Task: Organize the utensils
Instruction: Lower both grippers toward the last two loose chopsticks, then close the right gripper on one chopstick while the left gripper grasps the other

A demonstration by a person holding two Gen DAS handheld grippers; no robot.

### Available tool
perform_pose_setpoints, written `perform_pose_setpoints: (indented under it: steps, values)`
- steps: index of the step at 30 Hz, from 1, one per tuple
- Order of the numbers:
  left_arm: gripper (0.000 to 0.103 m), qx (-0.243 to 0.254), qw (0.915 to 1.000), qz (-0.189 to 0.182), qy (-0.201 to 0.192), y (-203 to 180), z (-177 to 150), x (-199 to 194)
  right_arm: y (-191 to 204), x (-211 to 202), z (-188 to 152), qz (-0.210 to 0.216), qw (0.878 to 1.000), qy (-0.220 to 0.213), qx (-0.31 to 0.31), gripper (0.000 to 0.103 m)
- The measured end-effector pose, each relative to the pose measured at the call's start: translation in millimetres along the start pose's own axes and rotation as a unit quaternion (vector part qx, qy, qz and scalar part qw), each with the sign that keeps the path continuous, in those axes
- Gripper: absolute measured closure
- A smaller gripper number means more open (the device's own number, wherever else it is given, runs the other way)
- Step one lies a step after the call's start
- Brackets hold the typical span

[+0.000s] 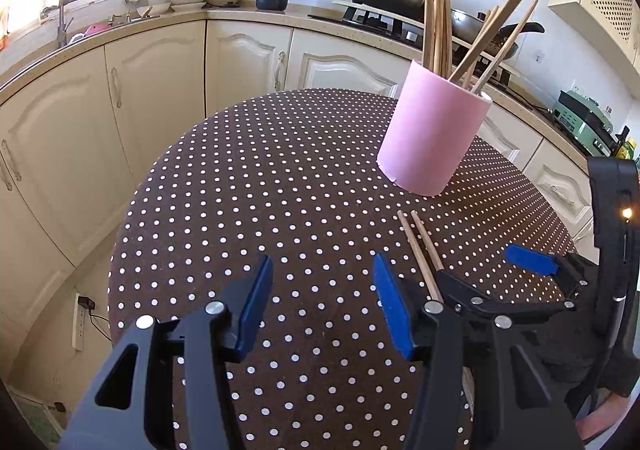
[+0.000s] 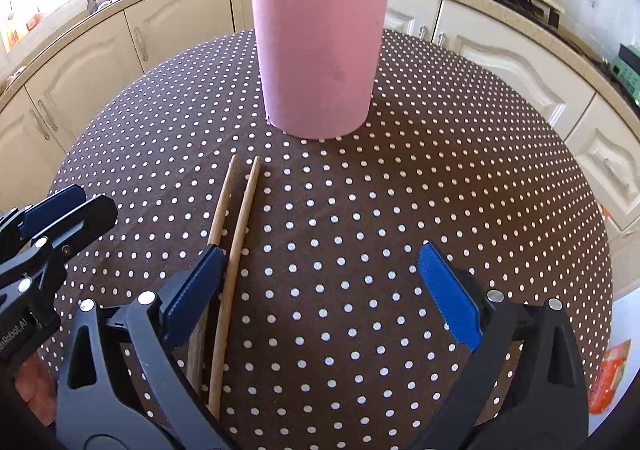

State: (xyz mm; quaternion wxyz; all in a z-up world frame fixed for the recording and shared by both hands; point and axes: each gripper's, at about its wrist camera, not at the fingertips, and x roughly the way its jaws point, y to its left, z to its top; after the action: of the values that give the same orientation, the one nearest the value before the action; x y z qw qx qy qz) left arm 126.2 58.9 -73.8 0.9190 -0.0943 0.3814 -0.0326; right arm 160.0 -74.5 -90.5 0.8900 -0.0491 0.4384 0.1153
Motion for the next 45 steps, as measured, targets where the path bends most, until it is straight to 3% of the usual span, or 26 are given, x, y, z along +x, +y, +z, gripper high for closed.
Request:
perform_pose_setpoints:
  steps: [1, 3, 5, 8, 16, 21, 28, 31, 32, 33, 35, 42, 45]
  values:
    - [0.051, -0.001, 1.0000, 0.000, 0.001, 0, 1, 0, -1, -2, -2, 0.006, 1.000, -0.005, -0.001, 0.022]
    - [0.051, -0.005, 1.0000, -0.001, 0.003, 0, 1, 1, 2, -5, -2, 0.009, 1.000, -0.014, -0.007, 0.057]
    - [0.051, -0.009, 0.9999, 0.002, 0.009, 0, 3, 3, 0, -8, -3, 0.015, 1.000, -0.019, -0.010, 0.082]
    - [0.051, -0.012, 0.9998, -0.001, 0.016, -3, 4, 4, -8, -12, -7, 0.030, 0.999, -0.020, -0.008, 0.091]
    - [0.051, 0.018, 0.9990, -0.018, 0.036, -39, 4, 3, -39, -31, -33, 0.058, 0.998, -0.014, 0.010, 0.093]
    - [0.051, 0.061, 0.9959, 0.015, 0.065, -74, 2, 19, -56, -40, -46, 0.060, 0.998, -0.015, 0.025, 0.093]
    - [0.050, 0.053, 0.9946, 0.036, 0.081, -82, 3, 35, -79, -46, -54, 0.075, 0.996, -0.016, 0.051, 0.093]
    - [0.051, 0.043, 0.9961, 0.013, 0.077, -80, 3, 37, -84, -47, -53, 0.082, 0.995, -0.016, 0.054, 0.093]
    - [0.056, 0.043, 0.9964, 0.008, 0.073, -79, 3, 38, -83, -47, -53, 0.082, 0.995, -0.017, 0.051, 0.093]
    - [0.075, 0.046, 0.9965, 0.010, 0.069, -77, 2, 38, -81, -48, -53, 0.081, 0.995, -0.018, 0.050, 0.093]
    - [0.095, 0.054, 0.9963, 0.006, 0.067, -73, 3, 38, -81, -49, -54, 0.082, 0.995, -0.018, 0.044, 0.093]
    - [0.095, 0.092, 0.9918, -0.035, 0.082, -54, 4, 30, -80, -51, -55, 0.120, 0.993, -0.003, 0.018, 0.093]
    - [0.095, 0.106, 0.9888, -0.051, 0.092, -47, 0, 23, -79, -54, -57, 0.096, 0.995, -0.005, 0.007, 0.092]
